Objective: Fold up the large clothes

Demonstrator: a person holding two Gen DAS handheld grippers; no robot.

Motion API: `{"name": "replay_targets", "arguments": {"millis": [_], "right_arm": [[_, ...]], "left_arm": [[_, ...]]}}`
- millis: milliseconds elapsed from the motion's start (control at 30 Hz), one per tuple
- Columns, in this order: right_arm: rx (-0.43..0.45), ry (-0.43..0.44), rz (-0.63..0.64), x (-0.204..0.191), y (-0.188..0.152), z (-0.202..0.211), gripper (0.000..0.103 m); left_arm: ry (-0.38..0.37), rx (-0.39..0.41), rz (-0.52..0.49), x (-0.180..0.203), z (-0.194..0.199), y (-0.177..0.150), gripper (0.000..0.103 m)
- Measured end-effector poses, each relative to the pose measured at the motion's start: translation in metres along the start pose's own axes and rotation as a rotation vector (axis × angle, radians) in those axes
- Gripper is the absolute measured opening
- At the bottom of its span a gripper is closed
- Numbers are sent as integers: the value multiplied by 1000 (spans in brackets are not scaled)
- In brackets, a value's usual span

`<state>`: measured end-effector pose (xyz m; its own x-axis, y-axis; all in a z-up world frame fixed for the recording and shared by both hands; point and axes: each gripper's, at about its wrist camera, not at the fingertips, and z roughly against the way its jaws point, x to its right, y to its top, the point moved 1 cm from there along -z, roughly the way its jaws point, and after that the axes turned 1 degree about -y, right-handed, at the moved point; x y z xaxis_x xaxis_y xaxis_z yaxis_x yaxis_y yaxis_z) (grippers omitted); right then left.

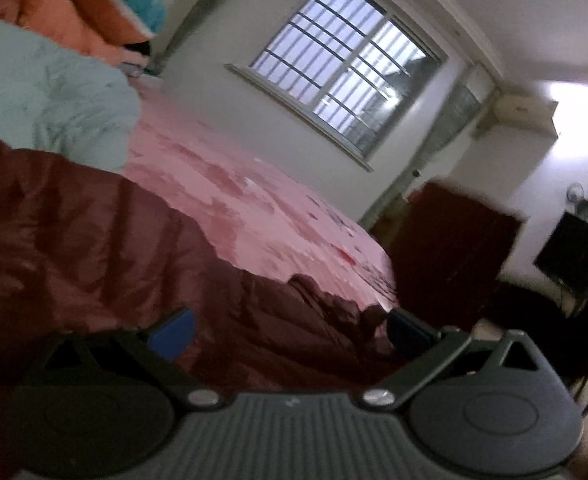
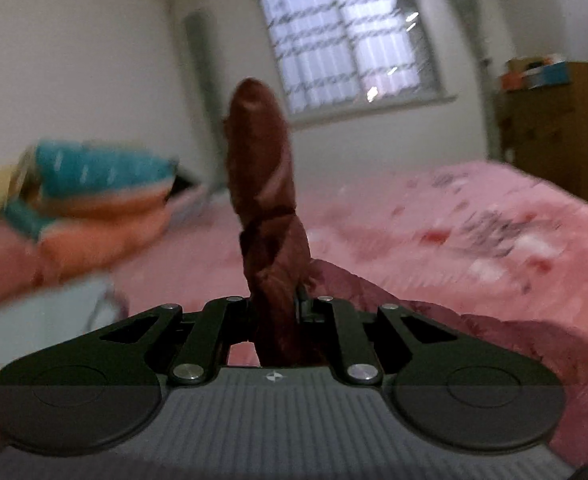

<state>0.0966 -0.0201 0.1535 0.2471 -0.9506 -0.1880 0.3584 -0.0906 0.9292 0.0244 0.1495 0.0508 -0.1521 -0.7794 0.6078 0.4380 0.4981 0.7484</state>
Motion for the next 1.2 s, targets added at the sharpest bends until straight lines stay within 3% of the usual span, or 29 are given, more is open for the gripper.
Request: {"name": "replay_targets", "arguments": {"millis": [267, 367, 400, 467, 500, 533, 767, 900, 1067, 1200], "right_arm": [[-202, -10, 93, -26, -69, -57, 17], [-259, -26, 113, -25, -82, -56, 24], [-273, -31, 117, -27, -85, -57, 28], [-290, -27, 120, -22, -82, -61, 49], [-292, -23, 123, -24, -82, -61, 70], [-293, -17, 127, -30, -84, -60, 80], [-264, -32, 102, -46, -93, 7, 99], [-176, -128, 62, -18, -85, 58, 100], [-100, -357, -46, 38, -82, 87, 100], [-68, -405, -150, 76, -79, 95, 95]], "left_arm": [[1, 15, 74, -14, -1, 9, 102], [-3, 17, 87, -17, 2, 11, 102], [-5, 19, 88, -17, 2, 12, 102], [-12, 21, 88, -18, 2, 12, 102], [-16, 22, 85, -17, 2, 13, 102], [-20, 23, 80, -19, 3, 14, 102], [-71, 6, -8, -4, -4, 10, 102], [-96, -51, -82, 9, -14, 1, 102], [-99, -102, -197, 27, -27, -12, 102], [-117, -115, -297, 40, -32, -24, 102]]}}
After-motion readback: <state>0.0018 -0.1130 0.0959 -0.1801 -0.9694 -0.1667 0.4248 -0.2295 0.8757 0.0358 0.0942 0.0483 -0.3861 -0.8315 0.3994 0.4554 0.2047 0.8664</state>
